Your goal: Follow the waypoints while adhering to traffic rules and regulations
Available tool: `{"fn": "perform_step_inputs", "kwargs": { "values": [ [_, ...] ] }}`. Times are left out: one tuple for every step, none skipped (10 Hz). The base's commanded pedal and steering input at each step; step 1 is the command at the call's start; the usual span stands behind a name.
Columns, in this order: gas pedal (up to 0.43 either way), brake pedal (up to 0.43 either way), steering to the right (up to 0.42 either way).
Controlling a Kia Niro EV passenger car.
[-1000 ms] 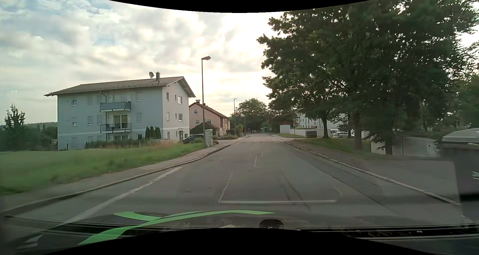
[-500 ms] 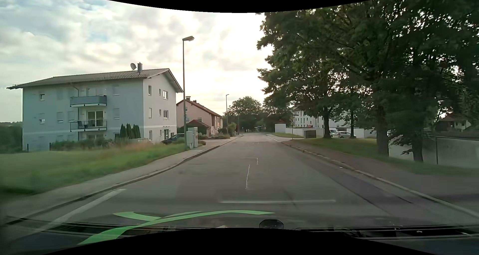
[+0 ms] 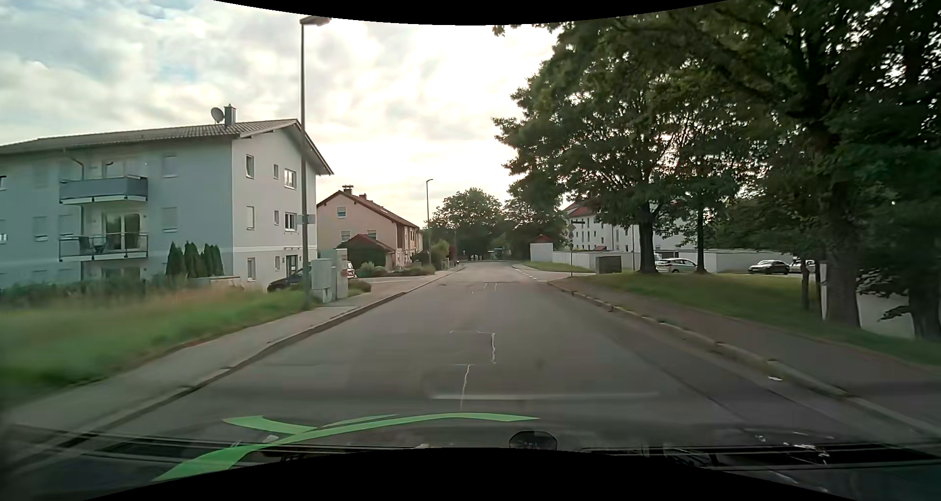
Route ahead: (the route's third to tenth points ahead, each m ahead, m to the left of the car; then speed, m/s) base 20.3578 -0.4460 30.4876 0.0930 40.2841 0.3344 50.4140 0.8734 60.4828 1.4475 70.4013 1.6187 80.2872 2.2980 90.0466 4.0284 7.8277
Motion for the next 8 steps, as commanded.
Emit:
{"fn": "perform_step_inputs", "kwargs": {
  "values": [
    [0.15,0.0,0.028],
    [0.15,0.0,0.026],
    [0.138,0.0,0.023],
    [0.11,0.0,0.023],
    [0.098,0.0,0.023],
    [0.098,0.0,0.022],
    [0.098,0.0,0.016],
    [0.098,0.0,0.011]
  ]
}}
